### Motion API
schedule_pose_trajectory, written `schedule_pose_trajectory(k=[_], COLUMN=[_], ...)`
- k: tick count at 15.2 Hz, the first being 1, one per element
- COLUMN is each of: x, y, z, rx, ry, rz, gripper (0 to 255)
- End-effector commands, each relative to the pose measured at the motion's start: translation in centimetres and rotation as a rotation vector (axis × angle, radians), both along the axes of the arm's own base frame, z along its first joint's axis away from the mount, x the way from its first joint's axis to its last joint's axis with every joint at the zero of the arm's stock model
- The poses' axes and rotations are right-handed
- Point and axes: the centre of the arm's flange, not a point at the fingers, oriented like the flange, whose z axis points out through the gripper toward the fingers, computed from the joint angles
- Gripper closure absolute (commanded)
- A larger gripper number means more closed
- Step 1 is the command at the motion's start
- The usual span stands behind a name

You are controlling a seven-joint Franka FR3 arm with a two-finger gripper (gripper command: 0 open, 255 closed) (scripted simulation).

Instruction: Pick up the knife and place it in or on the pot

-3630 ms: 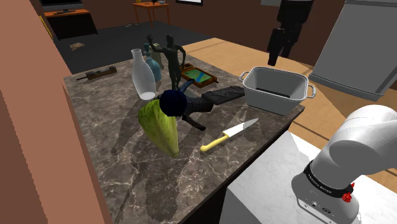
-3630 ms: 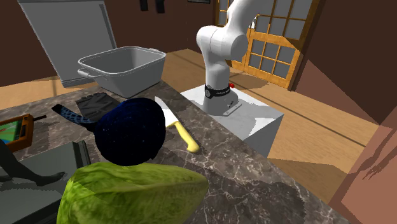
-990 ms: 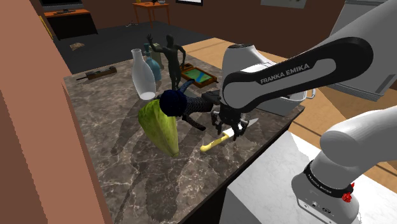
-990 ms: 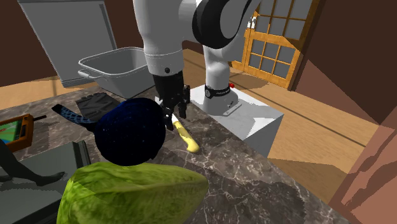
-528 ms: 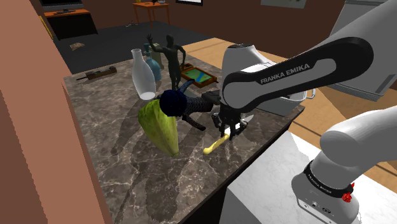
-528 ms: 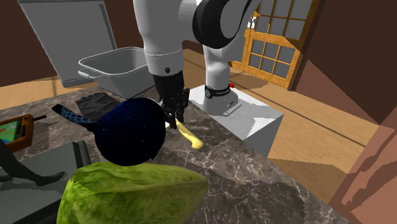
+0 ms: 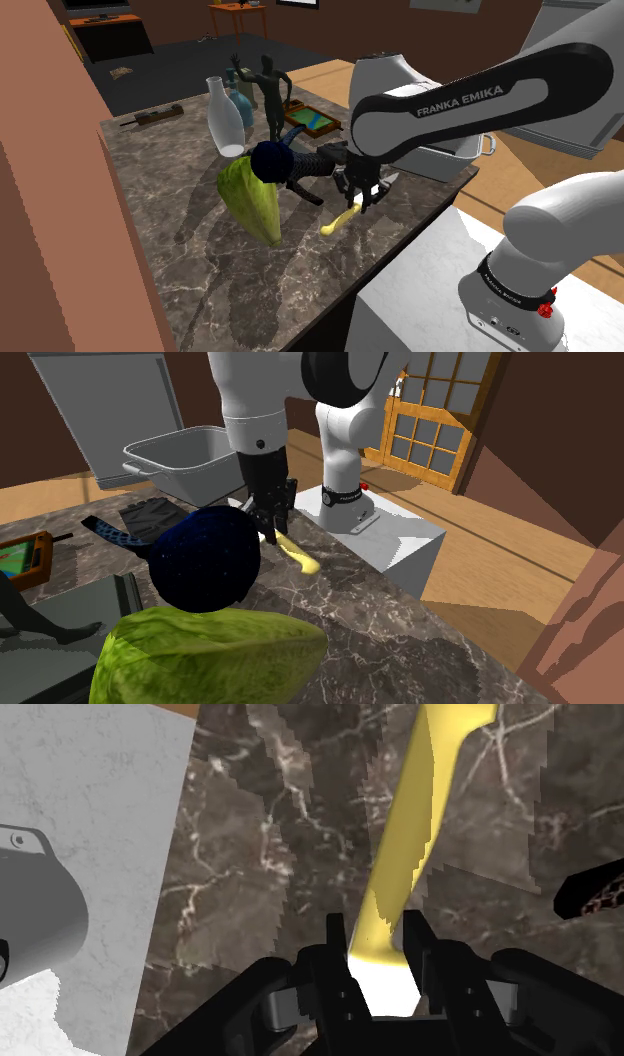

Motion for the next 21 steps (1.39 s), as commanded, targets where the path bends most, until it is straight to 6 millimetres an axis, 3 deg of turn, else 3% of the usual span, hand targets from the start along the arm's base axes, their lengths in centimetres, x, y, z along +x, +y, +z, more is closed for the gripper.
schedule_pose_trajectory(k=[1, 21], x=[-0.1, -0.1], y=[-0.1, -0.1], z=[1.0, 11.6], rx=[0.0, 0.0], ry=[0.001, 0.001], rz=[0.0, 0.0], gripper=[255, 255])
